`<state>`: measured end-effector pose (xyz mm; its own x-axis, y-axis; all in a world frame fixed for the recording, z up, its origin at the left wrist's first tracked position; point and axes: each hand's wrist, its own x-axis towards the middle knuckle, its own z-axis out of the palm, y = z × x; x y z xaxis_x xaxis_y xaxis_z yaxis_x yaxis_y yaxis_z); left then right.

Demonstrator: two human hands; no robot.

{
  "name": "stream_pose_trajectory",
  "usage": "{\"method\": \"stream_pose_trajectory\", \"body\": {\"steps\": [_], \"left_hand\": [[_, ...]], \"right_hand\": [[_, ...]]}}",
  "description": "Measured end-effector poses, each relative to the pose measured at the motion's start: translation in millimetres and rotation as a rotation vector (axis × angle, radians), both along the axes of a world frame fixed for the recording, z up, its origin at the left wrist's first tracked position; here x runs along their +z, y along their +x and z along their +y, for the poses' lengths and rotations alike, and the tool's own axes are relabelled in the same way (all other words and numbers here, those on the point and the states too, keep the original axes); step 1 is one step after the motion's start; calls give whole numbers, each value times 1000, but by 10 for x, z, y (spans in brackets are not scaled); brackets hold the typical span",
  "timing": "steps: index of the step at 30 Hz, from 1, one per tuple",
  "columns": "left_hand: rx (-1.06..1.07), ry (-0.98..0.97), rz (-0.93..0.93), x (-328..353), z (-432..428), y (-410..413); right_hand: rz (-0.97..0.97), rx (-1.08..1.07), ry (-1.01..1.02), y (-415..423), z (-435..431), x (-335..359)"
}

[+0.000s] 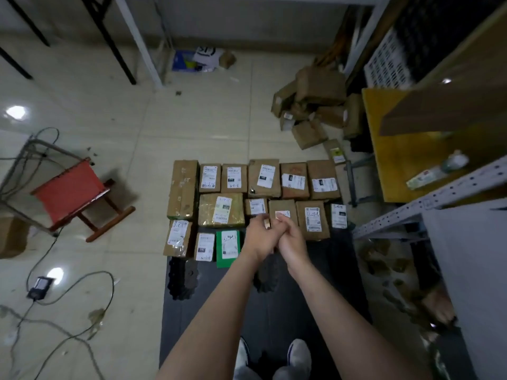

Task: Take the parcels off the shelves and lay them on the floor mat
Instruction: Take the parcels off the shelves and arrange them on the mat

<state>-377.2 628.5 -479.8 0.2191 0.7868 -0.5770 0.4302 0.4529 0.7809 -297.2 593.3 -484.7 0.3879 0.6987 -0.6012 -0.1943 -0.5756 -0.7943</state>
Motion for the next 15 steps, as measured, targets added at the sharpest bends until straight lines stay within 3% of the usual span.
{"method": "stream_pose_trajectory", "body": {"steps": [7,15], "left_hand": [[-313,112,30,982,-435,451],[-469,64,-61,1791,-1083,988]], "right_hand": [[-41,-286,101,362,-739,968],[-57,-626,152,700,-1413,1765]]}}
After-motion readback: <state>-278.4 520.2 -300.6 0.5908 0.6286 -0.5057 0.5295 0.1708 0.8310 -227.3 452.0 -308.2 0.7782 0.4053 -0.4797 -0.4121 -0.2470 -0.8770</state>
